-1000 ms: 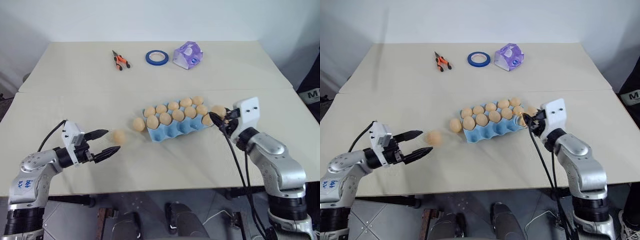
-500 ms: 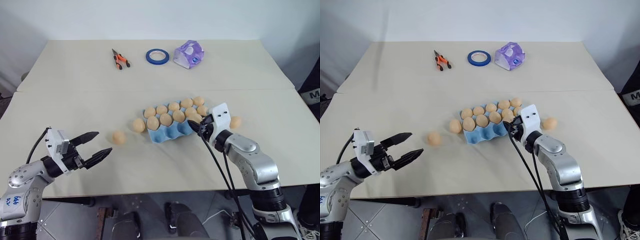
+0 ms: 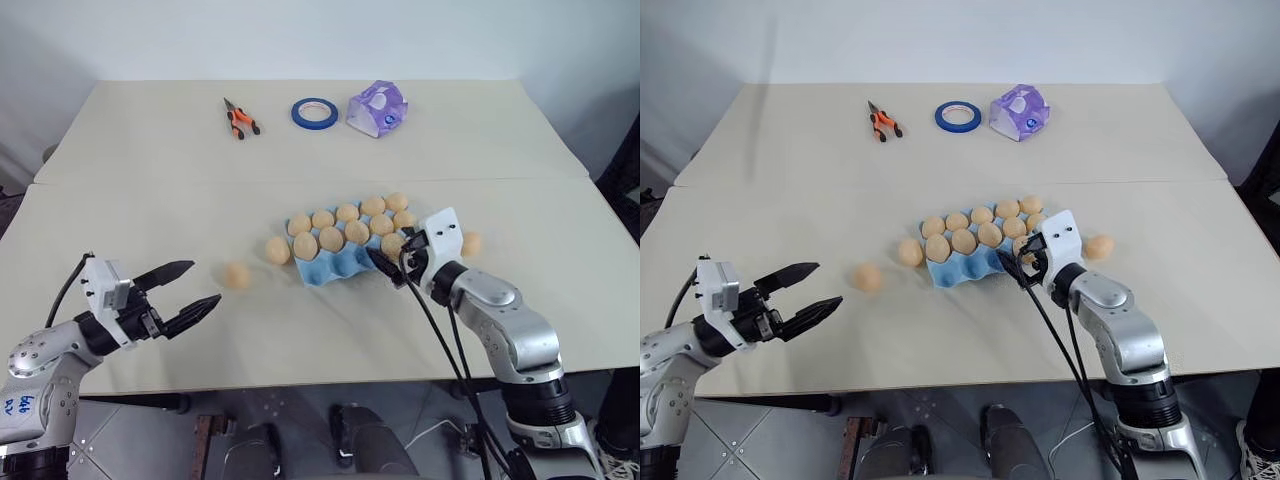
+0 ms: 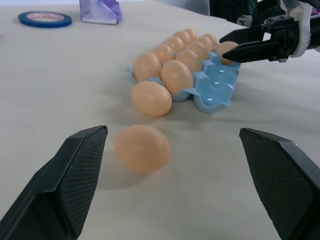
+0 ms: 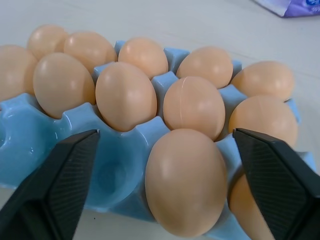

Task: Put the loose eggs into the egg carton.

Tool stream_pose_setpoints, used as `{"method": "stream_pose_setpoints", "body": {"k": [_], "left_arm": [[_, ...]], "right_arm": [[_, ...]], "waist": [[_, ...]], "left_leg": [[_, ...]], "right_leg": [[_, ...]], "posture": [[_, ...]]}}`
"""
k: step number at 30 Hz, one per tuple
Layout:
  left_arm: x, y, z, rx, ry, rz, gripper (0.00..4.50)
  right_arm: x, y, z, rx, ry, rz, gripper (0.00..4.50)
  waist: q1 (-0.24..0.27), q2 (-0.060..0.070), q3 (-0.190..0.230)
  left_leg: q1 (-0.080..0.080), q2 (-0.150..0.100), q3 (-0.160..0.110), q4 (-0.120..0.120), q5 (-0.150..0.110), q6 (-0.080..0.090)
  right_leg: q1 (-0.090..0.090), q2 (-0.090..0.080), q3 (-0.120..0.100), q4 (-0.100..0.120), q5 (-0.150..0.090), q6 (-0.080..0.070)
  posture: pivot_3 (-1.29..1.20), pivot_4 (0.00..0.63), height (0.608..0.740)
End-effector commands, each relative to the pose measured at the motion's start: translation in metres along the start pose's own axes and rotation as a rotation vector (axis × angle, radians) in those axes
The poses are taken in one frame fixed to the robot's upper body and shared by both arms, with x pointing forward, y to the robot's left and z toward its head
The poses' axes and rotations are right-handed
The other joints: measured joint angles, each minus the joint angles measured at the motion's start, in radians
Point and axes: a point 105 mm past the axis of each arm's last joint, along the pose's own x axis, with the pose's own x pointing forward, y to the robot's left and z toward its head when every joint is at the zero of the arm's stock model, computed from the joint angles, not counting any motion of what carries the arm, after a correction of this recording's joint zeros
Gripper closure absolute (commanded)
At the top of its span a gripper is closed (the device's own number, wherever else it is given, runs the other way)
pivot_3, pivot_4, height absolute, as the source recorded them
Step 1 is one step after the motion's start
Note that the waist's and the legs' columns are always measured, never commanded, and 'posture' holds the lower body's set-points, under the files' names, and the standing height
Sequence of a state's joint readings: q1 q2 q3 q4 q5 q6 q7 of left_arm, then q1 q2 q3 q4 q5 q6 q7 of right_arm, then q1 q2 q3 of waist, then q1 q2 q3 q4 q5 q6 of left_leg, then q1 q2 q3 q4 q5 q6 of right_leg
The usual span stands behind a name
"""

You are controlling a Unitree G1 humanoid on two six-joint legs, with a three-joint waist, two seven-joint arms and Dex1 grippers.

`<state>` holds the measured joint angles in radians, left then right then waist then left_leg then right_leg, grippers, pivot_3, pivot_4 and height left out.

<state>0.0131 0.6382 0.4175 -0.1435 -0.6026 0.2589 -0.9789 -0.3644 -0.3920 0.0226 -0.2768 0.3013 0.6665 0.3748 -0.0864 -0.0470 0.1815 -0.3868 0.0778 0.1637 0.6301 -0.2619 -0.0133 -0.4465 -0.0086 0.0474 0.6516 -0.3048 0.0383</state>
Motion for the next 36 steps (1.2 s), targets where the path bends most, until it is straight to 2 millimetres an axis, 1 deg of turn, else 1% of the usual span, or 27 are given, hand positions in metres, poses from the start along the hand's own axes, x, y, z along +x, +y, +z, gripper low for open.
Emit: {"method": "stream_pose_setpoints", "body": {"k": [1,4,6,7,9,11,14,17,19,21,23,25,27,29,33,35,36], "left_arm": [[-0.003,0.004,0.014,0.086,-0.056,0.005,0.00],[-0.002,0.005,0.015,0.104,-0.083,0.009,0.00],[-0.001,0.004,0.014,0.112,-0.081,0.001,0.00],[-0.001,0.004,0.013,0.117,-0.082,-0.004,0.00],[0.001,0.003,0.013,0.123,-0.090,-0.008,0.00],[0.003,0.002,0.013,0.121,-0.099,-0.015,0.00],[0.006,0.002,0.013,0.116,-0.109,-0.029,0.00],[0.012,0.001,0.013,0.114,-0.122,-0.045,0.00],[0.017,0.000,0.014,0.113,-0.134,-0.061,0.00],[0.022,0.000,0.014,0.114,-0.139,-0.076,0.00],[0.024,0.001,0.014,0.114,-0.138,-0.084,0.00],[0.026,0.002,0.015,0.116,-0.140,-0.094,0.00],[0.029,0.003,0.016,0.118,-0.146,-0.102,0.00],[0.032,0.003,0.016,0.118,-0.151,-0.111,0.00],[0.036,0.004,0.018,0.121,-0.156,-0.121,0.00],[0.037,0.005,0.019,0.124,-0.160,-0.121,0.00],[0.037,0.005,0.019,0.125,-0.161,-0.121,0.00]], "right_arm": [[-0.015,-0.006,0.018,-0.022,-0.058,-0.010,0.10],[-0.025,-0.012,0.025,-0.010,-0.082,-0.023,0.10],[-0.033,-0.020,0.031,0.007,-0.111,-0.050,0.10],[-0.037,-0.027,0.034,0.020,-0.128,-0.077,0.10],[-0.051,-0.051,0.039,0.055,-0.157,-0.186,0.10],[-0.064,-0.072,0.037,0.065,-0.153,-0.290,0.10],[-0.083,-0.096,0.027,0.031,-0.117,-0.408,0.10],[-0.096,-0.108,0.017,0.026,-0.091,-0.455,0.10],[-0.105,-0.106,0.007,0.038,-0.069,-0.424,0.10],[-0.116,-0.099,-0.001,0.001,-0.054,-0.371,0.10],[-0.130,-0.089,-0.011,-0.022,-0.027,-0.302,0.10],[-0.147,-0.080,-0.026,-0.030,0.036,-0.230,0.10],[-0.163,-0.082,-0.037,-0.036,0.080,-0.227,0.10],[-0.177,-0.087,-0.043,-0.043,0.102,-0.245,0.10],[-0.188,-0.088,-0.044,-0.033,0.078,-0.239,0.10],[-0.189,-0.090,-0.046,-0.038,0.073,-0.248,0.10],[-0.187,-0.090,-0.045,-0.032,0.066,-0.246,0.10]], "waist": [[0.000,0.000,0.000],[0.001,0.000,0.000],[0.000,0.000,0.000],[0.001,0.000,0.000],[0.002,-0.001,0.000],[0.002,-0.001,0.000],[0.002,-0.001,0.000],[0.003,-0.001,0.000],[0.003,-0.001,0.000],[0.003,-0.001,0.000],[0.003,0.000,0.000],[0.003,0.000,0.000],[0.003,0.000,0.000],[0.001,0.000,0.000],[-0.001,-0.001,0.000],[0.000,-0.001,0.000],[0.000,-0.001,0.000]], "left_leg": [[0.000,0.000,0.000,0.000,0.000,0.000],[0.000,0.000,0.000,0.000,0.000,0.000],[0.000,0.000,0.000,0.000,0.000,0.000],[0.000,0.000,0.000,0.000,0.000,0.000],[0.000,0.000,0.000,0.000,0.000,0.000],[0.000,0.000,0.000,0.000,0.000,0.000],[0.000,0.000,0.000,0.000,0.000,0.000],[0.000,0.000,0.000,0.000,0.000,0.000],[0.000,0.000,0.000,0.000,0.000,0.000],[0.000,0.000,0.000,0.000,0.000,0.000],[0.000,0.000,0.000,0.000,0.000,0.000],[0.001,0.000,0.000,0.000,0.000,0.000],[0.001,0.000,0.000,0.000,0.000,0.000],[0.002,0.000,0.000,0.001,0.000,0.001],[0.003,-0.001,0.002,0.001,0.002,0.002],[0.004,-0.001,0.001,0.000,0.003,-0.001],[0.004,-0.001,0.001,0.000,0.003,-0.001]], "right_leg": [[0.000,0.000,0.000,0.000,0.000,0.000],[0.000,0.000,0.000,-0.001,0.000,0.000],[0.000,0.000,0.000,0.000,0.000,0.000],[0.000,0.000,0.000,0.000,0.000,0.000],[0.000,0.000,0.000,0.000,0.000,0.000],[0.000,0.000,0.000,0.000,0.000,0.000],[0.000,0.000,0.000,-0.001,0.000,0.000],[0.000,0.000,0.000,-0.001,0.000,0.000],[0.001,0.000,0.000,-0.001,0.000,0.000],[0.001,0.001,0.000,-0.001,0.000,0.001],[0.001,0.001,0.000,-0.001,0.000,0.001],[0.002,0.001,0.000,0.000,0.000,0.001],[0.002,0.002,0.000,0.000,0.000,0.001],[0.003,0.001,0.000,0.000,0.000,0.002],[0.004,0.001,0.002,-0.002,0.001,0.002],[0.005,0.001,0.001,-0.005,0.004,0.001],[0.006,0.001,0.001,-0.006,0.005,0.000]], "posture": [[0.00,0.150,0.740],[0.00,0.150,0.740],[0.00,0.150,0.740],[0.00,0.150,0.740],[0.00,0.150,0.740],[0.00,0.150,0.740],[0.00,0.150,0.740],[0.00,0.150,0.740],[0.00,0.150,0.740],[0.00,0.150,0.740],[0.00,0.150,0.740],[0.00,0.150,0.740],[0.00,0.150,0.740],[0.00,0.150,0.740],[0.00,0.150,0.740],[0.00,0.150,0.740],[0.00,0.150,0.740]]}}
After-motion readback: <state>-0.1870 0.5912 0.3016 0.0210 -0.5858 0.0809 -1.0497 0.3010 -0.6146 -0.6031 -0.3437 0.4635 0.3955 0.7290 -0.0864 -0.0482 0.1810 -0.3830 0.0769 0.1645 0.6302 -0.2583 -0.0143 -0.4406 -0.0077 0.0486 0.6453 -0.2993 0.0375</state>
